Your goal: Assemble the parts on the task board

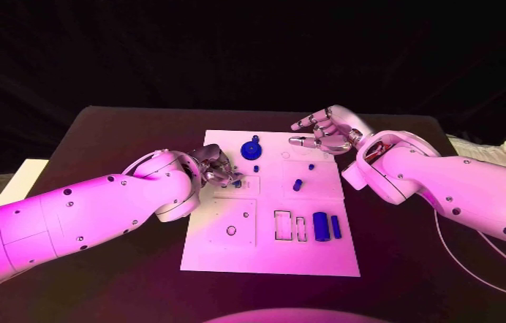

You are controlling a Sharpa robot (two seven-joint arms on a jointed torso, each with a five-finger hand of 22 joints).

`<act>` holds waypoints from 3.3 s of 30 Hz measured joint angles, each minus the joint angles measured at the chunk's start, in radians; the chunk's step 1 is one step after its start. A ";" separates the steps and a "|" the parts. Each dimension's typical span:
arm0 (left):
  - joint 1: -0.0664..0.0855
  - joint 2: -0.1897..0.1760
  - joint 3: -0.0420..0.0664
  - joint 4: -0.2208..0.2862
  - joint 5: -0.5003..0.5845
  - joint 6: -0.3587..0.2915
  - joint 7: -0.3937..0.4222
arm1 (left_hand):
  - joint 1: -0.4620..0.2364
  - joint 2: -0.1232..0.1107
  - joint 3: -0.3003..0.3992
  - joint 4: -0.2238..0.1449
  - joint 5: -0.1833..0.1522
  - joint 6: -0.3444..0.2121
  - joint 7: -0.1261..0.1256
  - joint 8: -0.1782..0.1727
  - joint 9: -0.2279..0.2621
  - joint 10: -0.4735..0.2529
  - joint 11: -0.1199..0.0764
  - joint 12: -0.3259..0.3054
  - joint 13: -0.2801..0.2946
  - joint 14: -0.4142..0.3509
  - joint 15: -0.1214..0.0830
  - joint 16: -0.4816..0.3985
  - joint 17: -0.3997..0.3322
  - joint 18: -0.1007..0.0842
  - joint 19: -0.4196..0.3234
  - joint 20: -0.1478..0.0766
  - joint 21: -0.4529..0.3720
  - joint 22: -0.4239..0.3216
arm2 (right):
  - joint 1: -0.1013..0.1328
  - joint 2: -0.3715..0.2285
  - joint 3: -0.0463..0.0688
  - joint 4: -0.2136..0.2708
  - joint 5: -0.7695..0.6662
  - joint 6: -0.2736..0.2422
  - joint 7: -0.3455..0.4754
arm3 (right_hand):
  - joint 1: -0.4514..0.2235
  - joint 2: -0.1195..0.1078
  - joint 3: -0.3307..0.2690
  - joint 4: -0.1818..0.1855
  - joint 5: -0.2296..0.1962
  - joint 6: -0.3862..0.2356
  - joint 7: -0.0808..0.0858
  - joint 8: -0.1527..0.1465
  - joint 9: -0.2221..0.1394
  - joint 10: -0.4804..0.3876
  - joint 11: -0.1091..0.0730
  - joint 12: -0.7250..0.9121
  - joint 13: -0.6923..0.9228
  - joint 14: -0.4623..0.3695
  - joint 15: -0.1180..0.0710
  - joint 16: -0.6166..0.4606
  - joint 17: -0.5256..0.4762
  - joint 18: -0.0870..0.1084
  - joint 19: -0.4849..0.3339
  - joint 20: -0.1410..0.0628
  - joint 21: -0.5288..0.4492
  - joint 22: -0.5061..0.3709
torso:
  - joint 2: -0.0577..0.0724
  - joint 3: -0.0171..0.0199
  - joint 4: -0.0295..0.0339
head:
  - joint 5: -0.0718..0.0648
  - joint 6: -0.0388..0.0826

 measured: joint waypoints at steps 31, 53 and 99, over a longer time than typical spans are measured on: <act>-0.026 0.018 0.003 -0.009 -0.194 -0.011 0.013 | 0.001 0.001 -0.003 -0.003 -0.017 0.002 0.001 -0.001 -0.001 0.000 0.000 0.000 0.000 0.000 0.000 0.000 0.000 -0.014 0.000 0.000 0.000 0.000 | -0.006 -0.001 0.000 -0.003 0.006 0.004 0.004 | -0.002 0.002 -0.004 0.004 0.000 0.000 0.000 0.000 0.000 0.000 0.000 0.000 0.000 0.000 0.000 0.000 0.000 0.000 0.000 0.000 0.000 -0.001 | 0.001 0.0000 -0.0004 | -0.006 -0.009; -0.024 0.008 0.007 0.011 -0.221 0.048 -0.004 | -0.004 -0.001 -0.005 -0.006 -0.019 0.002 0.002 -0.003 0.000 0.000 0.000 0.000 0.002 0.000 0.000 0.000 -0.001 -0.014 0.000 0.000 0.000 0.001 | -0.007 -0.001 0.000 -0.010 0.036 0.015 0.005 | -0.005 0.005 -0.005 0.005 0.004 0.000 0.000 0.000 0.000 0.000 0.000 0.000 0.000 0.000 0.000 0.000 0.000 0.000 0.000 0.000 0.000 -0.003 | 0.001 0.0004 -0.0006 | -0.007 -0.014; -0.018 0.022 0.013 -0.017 -0.158 0.081 -0.042 | -0.123 -0.055 0.010 -0.029 -0.010 0.070 -0.038 -0.002 0.001 0.016 -0.009 0.012 0.013 0.000 -0.007 0.000 0.000 -0.014 0.000 -0.007 0.000 0.000 | -0.007 -0.001 0.000 -0.009 0.041 0.019 0.006 | -0.009 0.009 -0.008 0.008 0.004 0.000 0.000 0.000 0.000 0.000 0.000 0.000 -0.002 0.000 0.000 -0.004 0.000 0.000 0.000 0.000 -0.004 -0.009 | 0.001 0.0023 -0.0012 | -0.013 -0.025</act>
